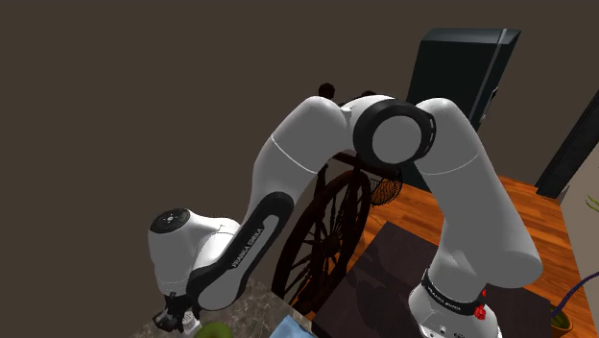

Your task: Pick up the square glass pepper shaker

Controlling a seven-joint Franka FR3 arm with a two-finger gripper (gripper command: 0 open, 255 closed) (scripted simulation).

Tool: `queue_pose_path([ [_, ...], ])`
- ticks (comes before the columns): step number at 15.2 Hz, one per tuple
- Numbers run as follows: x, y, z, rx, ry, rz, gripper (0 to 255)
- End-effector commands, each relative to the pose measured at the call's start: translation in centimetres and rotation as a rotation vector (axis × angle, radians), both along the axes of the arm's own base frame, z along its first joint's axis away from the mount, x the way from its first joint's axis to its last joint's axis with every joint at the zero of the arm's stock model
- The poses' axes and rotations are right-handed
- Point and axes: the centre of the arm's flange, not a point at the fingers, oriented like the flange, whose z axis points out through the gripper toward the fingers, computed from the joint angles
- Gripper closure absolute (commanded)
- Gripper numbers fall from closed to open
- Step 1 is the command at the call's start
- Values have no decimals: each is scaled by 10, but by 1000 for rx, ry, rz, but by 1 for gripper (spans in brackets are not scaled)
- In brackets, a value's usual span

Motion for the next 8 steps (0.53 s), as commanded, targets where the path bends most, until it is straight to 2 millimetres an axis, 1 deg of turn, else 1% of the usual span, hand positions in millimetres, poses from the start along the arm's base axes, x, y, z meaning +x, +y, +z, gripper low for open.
queue_pose_path([
  [1,0,-1,10,0,0,0,255],
  [8,0,-1,47,0,0,0,255],
])
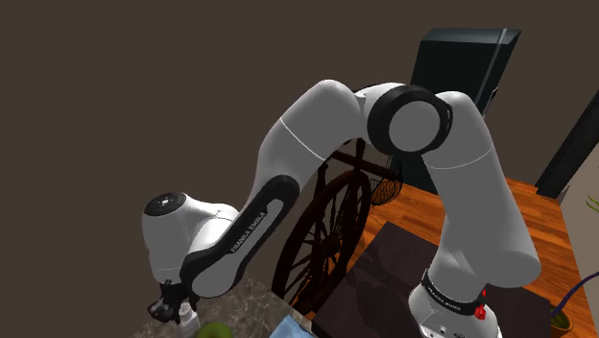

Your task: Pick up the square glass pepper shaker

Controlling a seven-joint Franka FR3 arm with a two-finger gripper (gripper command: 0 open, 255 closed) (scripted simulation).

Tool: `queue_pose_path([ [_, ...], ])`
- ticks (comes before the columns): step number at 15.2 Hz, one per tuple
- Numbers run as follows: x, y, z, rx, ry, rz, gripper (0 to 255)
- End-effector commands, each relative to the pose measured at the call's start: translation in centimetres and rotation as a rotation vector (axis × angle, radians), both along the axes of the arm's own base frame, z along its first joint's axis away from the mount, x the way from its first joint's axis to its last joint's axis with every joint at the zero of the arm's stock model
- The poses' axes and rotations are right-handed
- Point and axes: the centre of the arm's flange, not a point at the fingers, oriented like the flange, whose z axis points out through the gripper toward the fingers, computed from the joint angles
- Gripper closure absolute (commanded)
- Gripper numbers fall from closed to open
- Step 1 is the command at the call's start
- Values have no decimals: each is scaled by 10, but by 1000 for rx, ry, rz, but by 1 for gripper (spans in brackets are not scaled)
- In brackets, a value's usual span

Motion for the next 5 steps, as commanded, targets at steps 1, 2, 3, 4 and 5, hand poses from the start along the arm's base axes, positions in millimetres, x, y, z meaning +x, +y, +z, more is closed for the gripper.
queue_pose_path([
  [1,0,1,12,0,0,0,255],
  [2,0,1,17,0,0,0,255],
  [3,0,1,22,0,0,0,255],
  [4,0,1,23,0,0,0,255],
  [5,0,1,23,0,0,0,255],
])
